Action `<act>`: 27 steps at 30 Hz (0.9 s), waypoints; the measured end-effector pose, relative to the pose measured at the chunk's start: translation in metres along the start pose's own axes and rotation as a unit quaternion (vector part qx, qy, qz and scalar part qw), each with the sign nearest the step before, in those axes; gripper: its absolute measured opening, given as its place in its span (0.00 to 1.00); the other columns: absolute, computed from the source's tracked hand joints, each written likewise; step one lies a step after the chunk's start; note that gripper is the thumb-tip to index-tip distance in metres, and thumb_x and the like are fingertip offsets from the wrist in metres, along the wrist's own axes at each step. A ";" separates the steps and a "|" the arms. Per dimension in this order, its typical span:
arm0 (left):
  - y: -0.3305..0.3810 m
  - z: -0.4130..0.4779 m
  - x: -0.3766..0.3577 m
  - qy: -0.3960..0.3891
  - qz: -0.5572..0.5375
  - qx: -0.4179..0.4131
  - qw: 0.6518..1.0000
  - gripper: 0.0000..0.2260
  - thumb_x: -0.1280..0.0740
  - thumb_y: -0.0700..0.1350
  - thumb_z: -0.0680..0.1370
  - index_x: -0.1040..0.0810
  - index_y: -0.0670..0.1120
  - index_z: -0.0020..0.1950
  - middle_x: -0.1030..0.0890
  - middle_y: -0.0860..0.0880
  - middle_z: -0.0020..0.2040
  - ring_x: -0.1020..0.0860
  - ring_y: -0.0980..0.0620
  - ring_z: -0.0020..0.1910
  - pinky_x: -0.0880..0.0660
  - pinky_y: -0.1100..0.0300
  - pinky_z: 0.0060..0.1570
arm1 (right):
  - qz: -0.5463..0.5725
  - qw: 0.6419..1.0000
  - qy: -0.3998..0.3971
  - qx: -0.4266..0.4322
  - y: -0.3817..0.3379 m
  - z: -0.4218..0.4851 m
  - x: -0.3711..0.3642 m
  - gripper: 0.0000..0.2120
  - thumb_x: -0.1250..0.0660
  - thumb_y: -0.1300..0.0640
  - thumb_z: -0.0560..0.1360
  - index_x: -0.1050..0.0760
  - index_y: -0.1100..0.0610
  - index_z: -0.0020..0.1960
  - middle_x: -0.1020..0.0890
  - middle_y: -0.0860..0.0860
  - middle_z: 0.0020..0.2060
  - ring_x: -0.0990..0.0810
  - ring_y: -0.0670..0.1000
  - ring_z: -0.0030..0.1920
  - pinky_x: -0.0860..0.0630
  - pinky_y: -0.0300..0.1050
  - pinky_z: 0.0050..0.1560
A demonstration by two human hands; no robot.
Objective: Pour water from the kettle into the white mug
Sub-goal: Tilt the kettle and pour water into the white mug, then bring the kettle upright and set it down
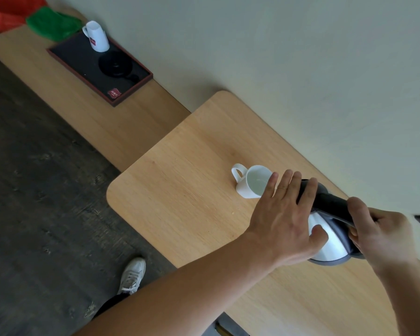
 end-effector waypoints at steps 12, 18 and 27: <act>0.000 -0.001 -0.003 -0.003 -0.001 0.000 1.000 0.38 0.49 0.58 0.76 0.46 0.42 0.85 0.42 0.36 0.84 0.48 0.40 0.85 0.58 0.43 0.82 | 0.003 1.000 0.002 -0.007 0.002 -0.001 0.000 0.38 0.39 0.36 0.67 0.33 0.76 0.34 0.29 0.75 0.28 0.31 0.56 0.31 0.33 0.49 0.39; 0.001 -0.001 -0.004 -0.004 -0.018 -0.006 1.000 0.37 0.47 0.56 0.77 0.45 0.43 0.84 0.42 0.37 0.85 0.48 0.41 0.85 0.54 0.41 0.82 | 0.060 0.998 0.004 -0.002 0.008 -0.006 -0.001 0.32 0.38 0.40 0.71 0.35 0.71 0.30 0.33 0.67 0.25 0.33 0.56 0.30 0.34 0.47 0.37; 0.015 -0.010 0.003 0.007 -0.053 -0.105 0.993 0.35 0.40 0.46 0.77 0.42 0.40 0.84 0.45 0.38 0.86 0.44 0.42 0.84 0.46 0.50 0.82 | 0.263 0.962 0.064 -0.044 0.048 -0.033 -0.019 0.33 0.38 0.41 0.74 0.42 0.70 0.28 0.34 0.58 0.24 0.38 0.52 0.25 0.44 0.47 0.25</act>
Point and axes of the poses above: each hand's wrist, its own z-axis towards the middle knuckle, its own x-axis out of the back of the hand, y = z × x, the point moved 4 cm from there along z, towards the middle knuckle
